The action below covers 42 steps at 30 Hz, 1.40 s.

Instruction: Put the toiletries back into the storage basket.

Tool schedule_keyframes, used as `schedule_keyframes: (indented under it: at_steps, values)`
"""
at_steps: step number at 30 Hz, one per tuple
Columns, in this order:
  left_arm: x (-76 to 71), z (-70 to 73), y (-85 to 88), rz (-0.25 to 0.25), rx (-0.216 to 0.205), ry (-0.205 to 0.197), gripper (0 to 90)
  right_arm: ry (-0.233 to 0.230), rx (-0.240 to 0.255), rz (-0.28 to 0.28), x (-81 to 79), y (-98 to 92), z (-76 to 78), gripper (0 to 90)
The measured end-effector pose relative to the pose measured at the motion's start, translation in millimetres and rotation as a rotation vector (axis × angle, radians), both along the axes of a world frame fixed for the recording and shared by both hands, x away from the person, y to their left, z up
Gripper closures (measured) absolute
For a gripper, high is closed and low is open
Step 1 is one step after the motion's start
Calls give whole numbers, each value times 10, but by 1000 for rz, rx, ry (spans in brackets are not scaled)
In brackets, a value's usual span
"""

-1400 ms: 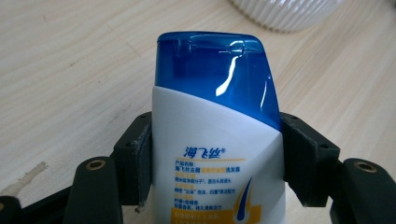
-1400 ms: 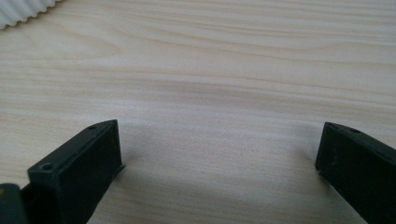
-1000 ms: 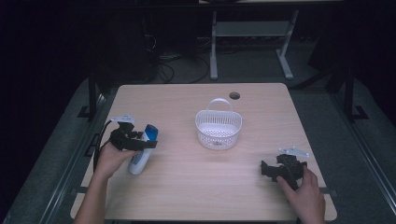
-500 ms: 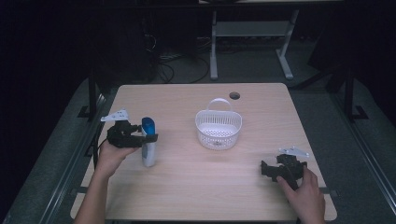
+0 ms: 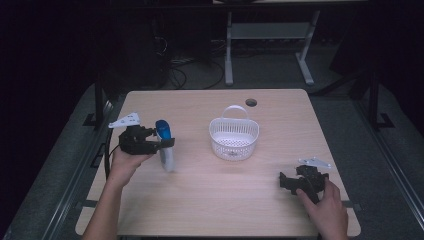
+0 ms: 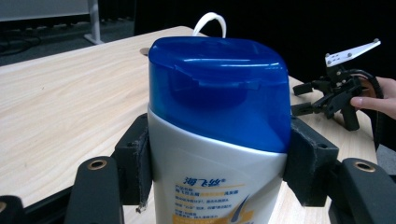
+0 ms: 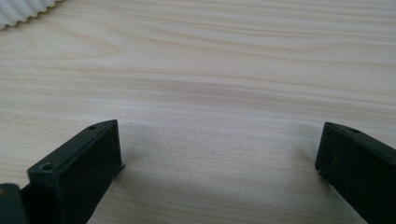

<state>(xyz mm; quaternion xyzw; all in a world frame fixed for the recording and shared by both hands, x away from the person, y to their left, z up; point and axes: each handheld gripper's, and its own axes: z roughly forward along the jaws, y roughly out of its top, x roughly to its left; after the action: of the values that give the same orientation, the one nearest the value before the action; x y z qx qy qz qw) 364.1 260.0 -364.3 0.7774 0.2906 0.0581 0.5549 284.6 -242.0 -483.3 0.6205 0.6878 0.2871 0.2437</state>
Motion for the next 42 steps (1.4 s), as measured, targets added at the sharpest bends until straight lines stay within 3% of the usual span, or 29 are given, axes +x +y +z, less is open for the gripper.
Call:
schedule_keyframes:
  at_steps: [18,42]
  values:
    - [119,265,-263,-44,-5,-39,353,0,0,0,-1,0,1,0]
    - [391,535,-815,-124,-23,-89,353,0,1,0,-1,1,1,0]
